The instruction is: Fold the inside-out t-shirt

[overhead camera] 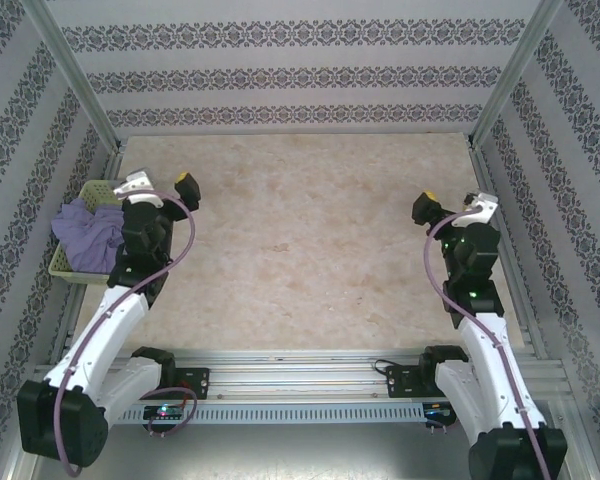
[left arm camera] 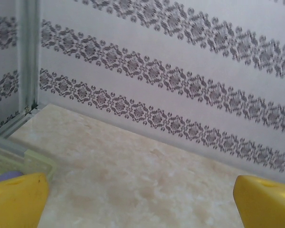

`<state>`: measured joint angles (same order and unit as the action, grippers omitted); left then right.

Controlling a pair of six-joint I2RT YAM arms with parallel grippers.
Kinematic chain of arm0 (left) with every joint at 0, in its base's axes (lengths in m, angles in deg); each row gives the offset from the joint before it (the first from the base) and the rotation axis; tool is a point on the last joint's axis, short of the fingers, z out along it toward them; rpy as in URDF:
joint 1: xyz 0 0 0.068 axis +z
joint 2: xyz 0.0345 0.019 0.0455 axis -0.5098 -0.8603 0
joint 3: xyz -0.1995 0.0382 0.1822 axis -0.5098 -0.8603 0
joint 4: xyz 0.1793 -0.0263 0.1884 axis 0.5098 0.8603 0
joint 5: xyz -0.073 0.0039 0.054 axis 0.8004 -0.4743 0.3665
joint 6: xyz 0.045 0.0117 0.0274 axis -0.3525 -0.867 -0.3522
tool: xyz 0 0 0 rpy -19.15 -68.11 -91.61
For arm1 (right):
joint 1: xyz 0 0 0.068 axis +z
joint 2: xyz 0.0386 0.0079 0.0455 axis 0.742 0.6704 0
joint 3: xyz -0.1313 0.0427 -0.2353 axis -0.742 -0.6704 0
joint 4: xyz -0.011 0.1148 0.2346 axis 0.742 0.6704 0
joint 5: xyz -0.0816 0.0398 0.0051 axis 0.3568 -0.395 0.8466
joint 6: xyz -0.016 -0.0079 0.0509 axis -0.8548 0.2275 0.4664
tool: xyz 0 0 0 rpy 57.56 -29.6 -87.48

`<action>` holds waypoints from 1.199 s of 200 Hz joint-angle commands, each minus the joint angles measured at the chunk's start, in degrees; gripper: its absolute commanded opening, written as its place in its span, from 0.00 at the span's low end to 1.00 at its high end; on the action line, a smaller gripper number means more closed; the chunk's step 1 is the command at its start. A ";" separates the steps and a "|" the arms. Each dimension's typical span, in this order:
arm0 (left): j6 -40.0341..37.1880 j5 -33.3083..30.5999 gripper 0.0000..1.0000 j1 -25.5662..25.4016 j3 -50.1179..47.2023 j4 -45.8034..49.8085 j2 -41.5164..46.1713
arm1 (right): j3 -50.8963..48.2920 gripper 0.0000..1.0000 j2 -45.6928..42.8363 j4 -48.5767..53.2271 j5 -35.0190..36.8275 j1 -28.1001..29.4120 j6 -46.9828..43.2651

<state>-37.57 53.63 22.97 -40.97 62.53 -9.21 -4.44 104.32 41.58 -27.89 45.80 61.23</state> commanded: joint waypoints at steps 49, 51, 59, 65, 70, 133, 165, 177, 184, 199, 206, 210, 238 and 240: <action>9.15 -30.39 1.00 4.55 10.63 25.37 -13.61 | -0.59 0.98 2.55 7.11 -8.85 -0.35 5.82; 9.68 -31.28 1.00 4.77 11.18 26.28 -14.22 | -0.54 0.98 2.79 7.11 -9.00 -0.35 5.77; 11.29 -33.69 1.00 6.10 13.44 29.76 -17.01 | -0.25 0.98 3.46 7.28 -9.25 -0.35 5.80; 11.48 -33.87 1.00 7.45 14.82 30.94 -19.16 | -0.22 0.98 3.86 7.42 -9.53 -0.35 5.74; 11.95 -33.79 1.00 8.44 15.90 31.95 -20.85 | -0.15 0.98 4.11 7.44 -9.79 -0.33 5.83; 18.88 -25.36 1.00 21.49 24.16 39.41 -35.95 | -0.50 0.98 4.41 8.62 -13.01 0.34 6.05; 20.67 -17.74 1.00 26.41 24.03 37.51 -39.91 | -2.31 0.98 3.46 8.87 -12.47 1.65 5.46; 20.87 -15.21 1.00 27.76 24.50 37.32 -41.23 | -2.68 0.98 3.64 9.16 -12.08 2.08 5.23; 21.09 -13.74 1.00 28.30 24.92 37.42 -42.03 | -2.68 0.98 3.72 9.36 -11.99 2.24 5.01; 21.71 -10.44 1.00 30.12 25.30 37.27 -43.97 | -2.53 0.98 3.71 10.02 -11.63 2.85 4.64; 21.81 -8.61 1.00 31.13 25.39 36.79 -44.86 | -2.56 0.98 3.40 10.33 -11.32 3.24 4.40; 21.81 -7.42 1.00 31.75 25.45 36.52 -45.46 | -2.66 0.98 3.31 10.42 -11.03 3.37 4.15; 22.06 0.19 0.78 34.85 25.60 33.90 -48.39 | -3.32 0.98 2.97 10.63 -9.31 4.13 3.49; 22.14 0.60 0.76 34.95 25.56 33.60 -48.41 | -3.37 0.98 2.99 10.61 -9.27 4.13 3.45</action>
<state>-16.74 45.76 55.62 -16.06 97.48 -55.64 -6.84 108.06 51.70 -38.73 49.31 65.90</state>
